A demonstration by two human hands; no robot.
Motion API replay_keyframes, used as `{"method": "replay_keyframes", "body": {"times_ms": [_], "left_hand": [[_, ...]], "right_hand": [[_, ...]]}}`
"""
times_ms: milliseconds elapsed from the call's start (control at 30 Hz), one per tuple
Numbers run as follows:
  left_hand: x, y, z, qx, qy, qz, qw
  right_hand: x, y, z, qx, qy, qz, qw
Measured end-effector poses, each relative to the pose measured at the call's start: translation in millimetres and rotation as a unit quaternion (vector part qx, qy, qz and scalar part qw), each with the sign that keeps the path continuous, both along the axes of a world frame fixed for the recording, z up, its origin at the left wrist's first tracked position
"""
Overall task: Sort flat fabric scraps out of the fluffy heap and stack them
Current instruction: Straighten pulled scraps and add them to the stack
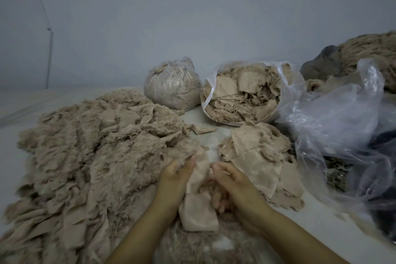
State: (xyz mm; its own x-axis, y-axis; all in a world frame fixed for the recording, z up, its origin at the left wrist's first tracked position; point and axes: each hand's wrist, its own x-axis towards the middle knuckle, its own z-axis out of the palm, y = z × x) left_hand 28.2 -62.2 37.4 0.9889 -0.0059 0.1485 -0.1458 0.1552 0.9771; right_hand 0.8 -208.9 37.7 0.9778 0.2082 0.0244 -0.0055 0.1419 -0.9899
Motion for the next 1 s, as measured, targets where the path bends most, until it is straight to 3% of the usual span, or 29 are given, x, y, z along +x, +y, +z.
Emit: {"method": "replay_keyframes", "body": {"times_ms": [67, 167, 233, 333, 400, 433, 567, 733, 800, 900, 967, 1000], "left_hand": [[0, -5, -1, 0.002, -0.006, -0.002, 1.0], [11, 8, 7, -0.091, -0.004, 0.11, 0.99], [12, 17, 9, -0.107, 0.017, 0.121, 0.987], [3, 7, 6, -0.042, 0.032, -0.001, 0.999], [-3, 1, 6, -0.013, 0.036, -0.098, 0.994], [-3, 0, 6, -0.012, 0.024, -0.101, 0.995], [6, 1, 2, 0.004, 0.005, 0.079, 0.997], [15, 18, 10, -0.116, 0.023, 0.177, 0.977], [13, 19, 9, -0.081, 0.0, 0.134, 0.988], [-2, 2, 5, 0.063, -0.027, -0.038, 0.997], [-11, -9, 0, 0.084, -0.032, -0.164, 0.982], [-11, -13, -3, 0.08, -0.038, -0.182, 0.979]], "right_hand": [[-1, 0, -1, -0.02, 0.002, 0.028, 0.999], [-5, 1, -10, -0.094, 0.002, 0.055, 0.994], [-6, 4, -10, -0.083, -0.001, 0.042, 0.996], [-2, 7, -5, -0.024, -0.017, -0.018, 0.999], [-2, 5, -4, -0.026, -0.02, -0.015, 0.999], [-2, 4, -3, -0.032, -0.015, 0.003, 0.999], [-2, 1, 0, -0.055, 0.019, 0.055, 0.997], [-4, -6, -4, -0.116, 0.036, 0.132, 0.984], [-6, -10, 1, -0.138, 0.018, 0.12, 0.983], [-1, -10, 7, -0.151, -0.02, 0.026, 0.988], [2, -10, 5, -0.143, -0.057, -0.043, 0.987], [1, -9, 5, -0.142, -0.084, -0.055, 0.985]]}}
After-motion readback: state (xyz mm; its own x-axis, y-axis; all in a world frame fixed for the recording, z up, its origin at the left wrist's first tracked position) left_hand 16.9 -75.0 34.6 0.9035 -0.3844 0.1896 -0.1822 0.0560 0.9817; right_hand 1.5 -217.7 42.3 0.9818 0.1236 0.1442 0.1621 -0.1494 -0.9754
